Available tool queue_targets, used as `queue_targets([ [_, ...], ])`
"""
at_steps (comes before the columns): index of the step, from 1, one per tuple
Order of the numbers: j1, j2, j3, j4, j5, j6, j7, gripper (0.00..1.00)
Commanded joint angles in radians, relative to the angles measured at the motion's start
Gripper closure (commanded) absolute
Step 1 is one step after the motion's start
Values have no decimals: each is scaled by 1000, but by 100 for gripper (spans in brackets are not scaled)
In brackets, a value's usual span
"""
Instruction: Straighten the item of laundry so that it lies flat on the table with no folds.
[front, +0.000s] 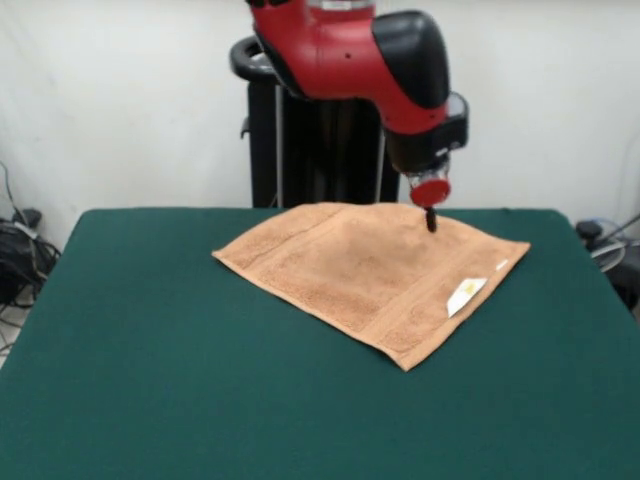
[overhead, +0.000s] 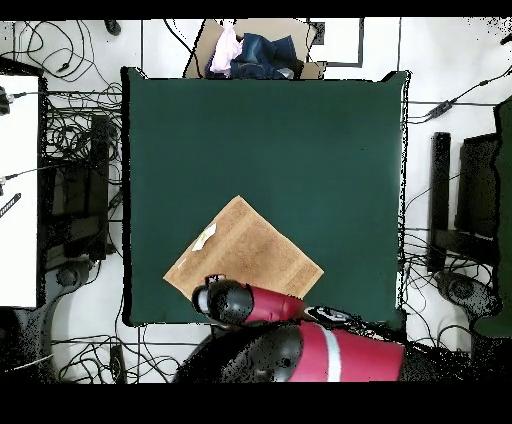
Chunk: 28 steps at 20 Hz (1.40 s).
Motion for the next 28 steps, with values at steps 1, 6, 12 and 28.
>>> queue_targets([
  [1,96,-31,19,-309,196,279,112,0],
  [6,174,-51,-41,-432,259,450,175,0],
  [12,210,-21,-85,-572,283,599,199,0],
  [28,197,46,-184,-695,135,670,3,0],
])
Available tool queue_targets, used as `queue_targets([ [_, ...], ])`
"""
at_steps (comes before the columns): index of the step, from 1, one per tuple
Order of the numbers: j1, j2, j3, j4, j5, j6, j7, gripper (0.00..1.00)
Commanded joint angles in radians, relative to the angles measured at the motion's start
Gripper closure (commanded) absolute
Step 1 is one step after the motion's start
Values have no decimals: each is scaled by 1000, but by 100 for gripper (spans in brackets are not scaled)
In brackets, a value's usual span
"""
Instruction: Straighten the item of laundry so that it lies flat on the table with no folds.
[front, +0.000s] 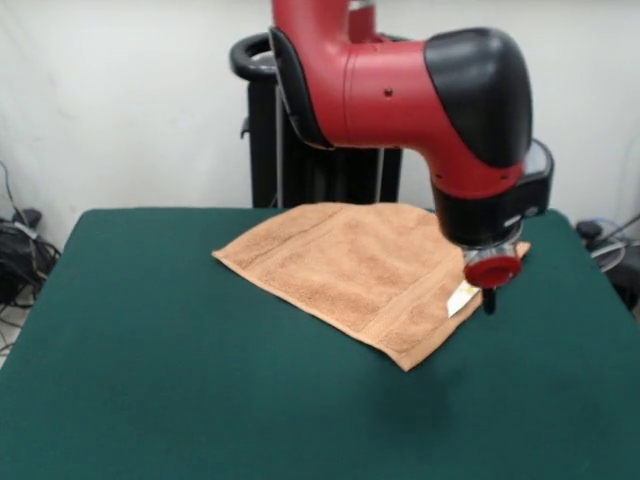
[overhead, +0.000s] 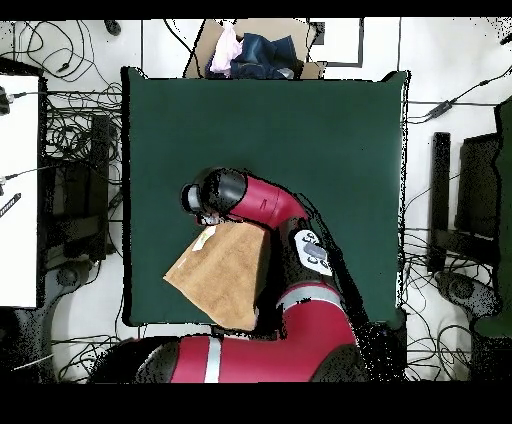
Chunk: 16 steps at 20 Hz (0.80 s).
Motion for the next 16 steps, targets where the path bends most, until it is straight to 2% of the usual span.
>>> queue_targets([
  [1,-12,73,-91,-128,-103,103,-8,0],
  [7,1,92,-119,-209,-171,166,-28,0],
  [12,0,126,-113,-210,-199,113,-22,0],
  [16,24,137,-109,-154,-193,16,32,0],
])
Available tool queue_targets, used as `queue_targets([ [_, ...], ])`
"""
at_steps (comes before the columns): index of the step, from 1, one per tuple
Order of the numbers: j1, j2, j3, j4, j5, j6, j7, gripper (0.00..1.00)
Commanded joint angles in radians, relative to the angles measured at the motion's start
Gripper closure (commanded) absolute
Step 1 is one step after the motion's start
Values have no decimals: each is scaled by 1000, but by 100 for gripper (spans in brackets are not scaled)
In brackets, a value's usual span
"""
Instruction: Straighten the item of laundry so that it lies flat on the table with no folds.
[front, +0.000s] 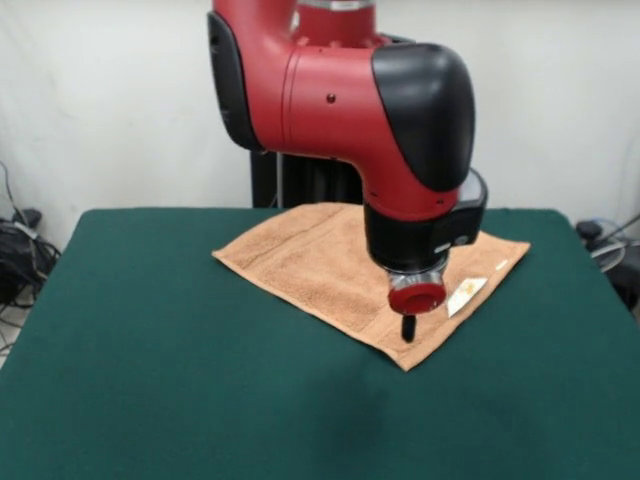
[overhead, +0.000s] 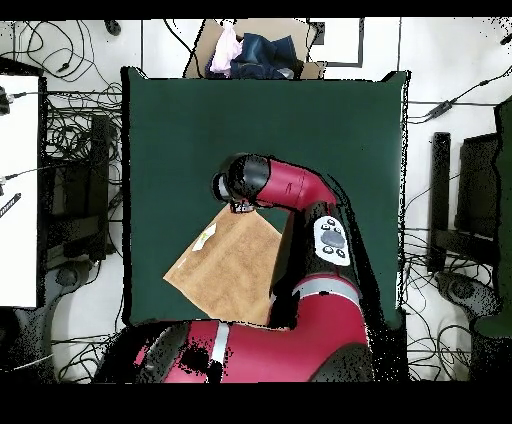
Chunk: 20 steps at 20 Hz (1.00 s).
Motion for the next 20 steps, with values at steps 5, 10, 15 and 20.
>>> queue_targets([
  [5,66,90,-4,55,-22,-126,98,0],
  [10,80,91,0,57,8,-129,118,0],
  [15,94,96,-12,53,17,-146,129,0],
  [20,104,94,-15,75,27,-185,143,0],
])
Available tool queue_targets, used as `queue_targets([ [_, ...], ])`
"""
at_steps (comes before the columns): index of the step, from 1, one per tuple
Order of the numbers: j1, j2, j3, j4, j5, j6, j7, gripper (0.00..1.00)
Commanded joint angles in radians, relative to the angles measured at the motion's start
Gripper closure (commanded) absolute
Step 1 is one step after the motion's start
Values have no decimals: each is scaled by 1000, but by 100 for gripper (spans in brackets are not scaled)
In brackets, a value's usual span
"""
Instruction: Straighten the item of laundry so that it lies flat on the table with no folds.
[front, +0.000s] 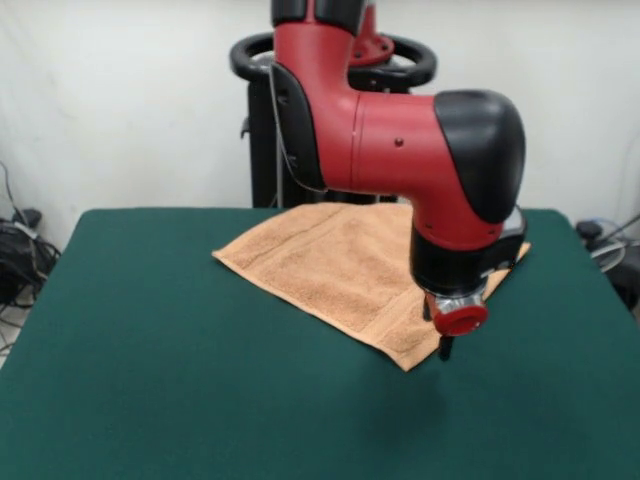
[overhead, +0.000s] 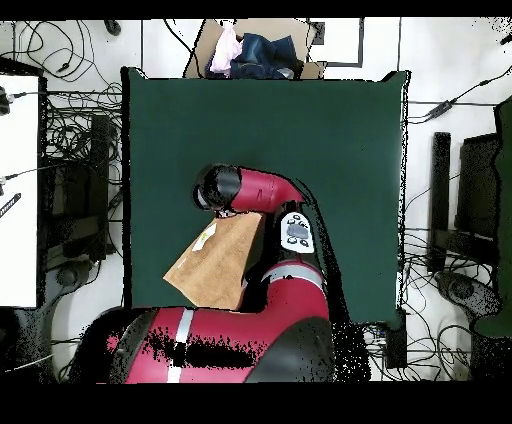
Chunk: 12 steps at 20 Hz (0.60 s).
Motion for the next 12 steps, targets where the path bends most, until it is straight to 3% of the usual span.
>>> queue_targets([
  [1,24,24,-16,71,33,-95,144,0],
  [12,29,36,-20,89,48,-152,153,0],
])
